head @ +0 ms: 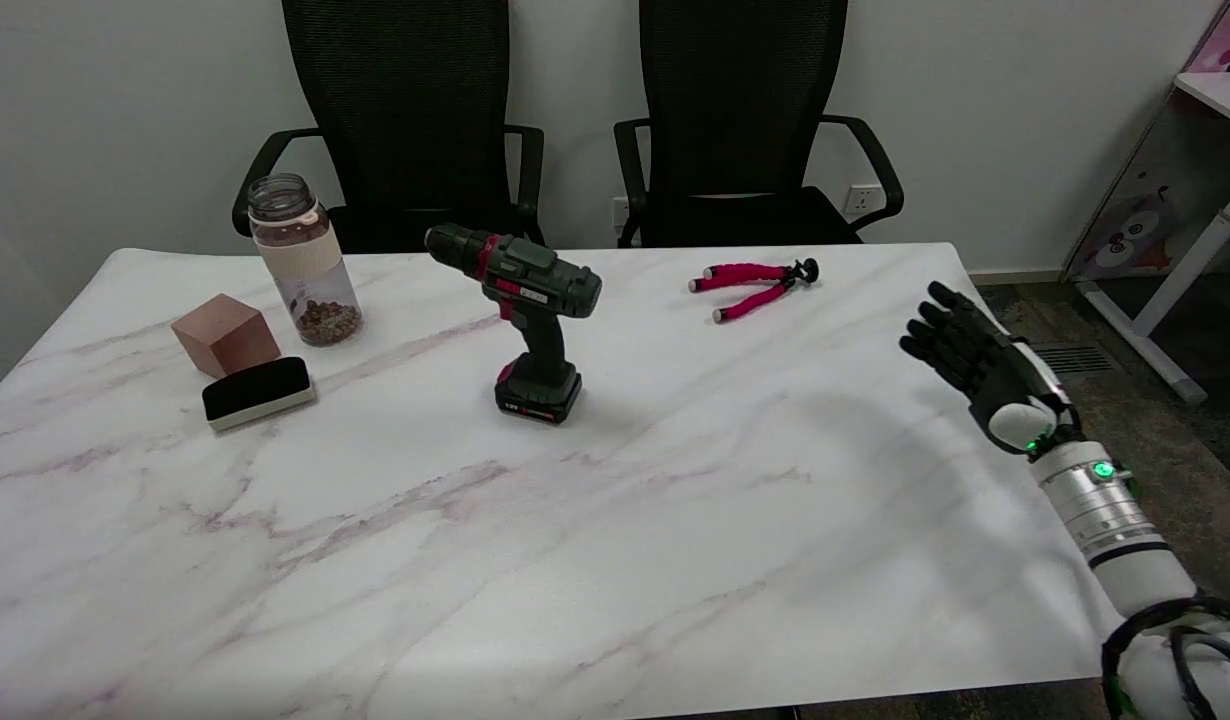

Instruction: Pick up the power screwdriver.

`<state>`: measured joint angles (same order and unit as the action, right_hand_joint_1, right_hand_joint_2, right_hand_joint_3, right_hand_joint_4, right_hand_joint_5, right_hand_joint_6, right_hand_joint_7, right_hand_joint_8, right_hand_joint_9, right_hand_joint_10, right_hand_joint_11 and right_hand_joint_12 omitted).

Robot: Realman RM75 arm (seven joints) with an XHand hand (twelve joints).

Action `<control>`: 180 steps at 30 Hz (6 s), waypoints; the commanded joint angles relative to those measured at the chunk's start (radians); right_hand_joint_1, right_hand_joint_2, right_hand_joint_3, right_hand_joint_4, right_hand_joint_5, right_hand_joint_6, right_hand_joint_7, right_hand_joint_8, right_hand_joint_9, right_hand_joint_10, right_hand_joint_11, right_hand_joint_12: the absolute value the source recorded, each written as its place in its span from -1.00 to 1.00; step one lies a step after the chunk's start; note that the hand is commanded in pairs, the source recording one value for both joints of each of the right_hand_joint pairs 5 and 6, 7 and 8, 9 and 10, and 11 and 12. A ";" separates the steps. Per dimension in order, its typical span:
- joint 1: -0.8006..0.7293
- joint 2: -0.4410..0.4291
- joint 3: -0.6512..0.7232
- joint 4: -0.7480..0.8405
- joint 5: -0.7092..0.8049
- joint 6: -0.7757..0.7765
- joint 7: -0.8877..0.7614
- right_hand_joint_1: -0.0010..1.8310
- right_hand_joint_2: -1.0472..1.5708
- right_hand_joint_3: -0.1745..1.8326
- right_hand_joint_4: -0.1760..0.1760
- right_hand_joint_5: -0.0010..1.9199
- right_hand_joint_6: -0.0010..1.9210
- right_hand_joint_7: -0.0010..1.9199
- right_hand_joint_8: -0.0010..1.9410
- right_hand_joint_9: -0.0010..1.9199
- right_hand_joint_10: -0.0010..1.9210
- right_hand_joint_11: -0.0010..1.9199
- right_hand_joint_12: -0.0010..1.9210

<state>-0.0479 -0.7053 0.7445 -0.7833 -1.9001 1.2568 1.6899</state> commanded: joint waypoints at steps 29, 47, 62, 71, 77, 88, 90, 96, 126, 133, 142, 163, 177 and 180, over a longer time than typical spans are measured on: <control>0.553 -0.467 -0.181 0.105 -0.257 -0.338 -0.089 0.01 -0.59 -0.14 0.70 -0.78 -0.78 -0.78 -0.79 -0.68 -0.68 -0.59 -0.59; 0.644 -0.621 -0.229 0.296 -0.257 -0.469 -0.172 0.01 -0.71 -0.07 1.00 -0.80 -0.80 -0.80 -0.81 -0.74 -0.74 -0.71 -0.71; 0.687 -0.682 -0.228 0.337 -0.252 -0.508 -0.309 0.05 -0.74 -0.19 1.00 -0.71 -0.71 -0.71 -0.72 -0.71 -0.71 -0.72 -0.72; 0.694 -0.685 -0.228 0.329 -0.244 -0.508 -0.312 0.12 -0.76 -0.17 1.00 -0.77 -0.77 -0.77 -0.77 -0.71 -0.71 -0.78 -0.78; 0.694 -0.705 -0.221 0.334 -0.244 -0.508 -0.304 0.12 -0.77 -0.13 1.00 -0.79 -0.79 -0.79 -0.79 -0.71 -0.71 -0.79 -0.79; 0.696 -0.721 -0.223 0.329 -0.190 -0.511 -0.302 0.11 -0.72 -0.15 1.00 -0.80 -0.80 -0.80 -0.80 -0.71 -0.71 -0.82 -0.82; 0.695 -0.721 -0.223 0.328 -0.176 -0.510 -0.302 0.11 -0.72 -0.14 1.00 -0.80 -0.80 -0.80 -0.80 -0.71 -0.71 -0.82 -0.82; 0.694 -0.721 -0.218 0.328 -0.171 -0.510 -0.300 0.11 -0.71 -0.13 1.00 -0.80 -0.80 -0.80 -0.80 -0.68 -0.68 -0.78 -0.78; 0.698 -0.724 -0.218 0.315 -0.134 -0.536 -0.298 0.28 -0.24 -0.04 0.79 -0.74 -0.74 -0.74 -0.74 -0.30 -0.30 -0.70 -0.70; 0.698 -0.724 -0.222 0.314 -0.134 -0.536 -0.287 0.30 -0.23 0.05 0.74 -0.72 -0.72 -0.72 -0.73 -0.22 -0.22 -0.57 -0.57; 0.699 -0.722 -0.221 0.301 -0.134 -0.536 -0.273 0.34 -0.22 0.25 0.77 -0.71 -0.71 -0.71 -0.72 -0.04 -0.04 -0.41 -0.41; 0.714 -0.718 -0.217 0.292 -0.134 -0.567 -0.273 0.40 -0.03 0.57 0.85 -0.60 -0.60 -0.60 -0.60 0.29 0.29 0.17 0.17; 0.719 -0.720 -0.217 0.300 -0.123 -0.588 -0.273 0.39 0.10 0.55 0.90 -0.40 -0.40 -0.40 -0.41 0.46 0.46 0.51 0.51; 0.721 -0.720 -0.217 0.300 -0.123 -0.591 -0.273 0.37 0.13 0.51 1.00 -0.20 -0.20 -0.20 -0.21 0.53 0.53 0.64 0.64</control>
<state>0.6662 -1.4251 0.5275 -0.4874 -2.0305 0.6885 1.4169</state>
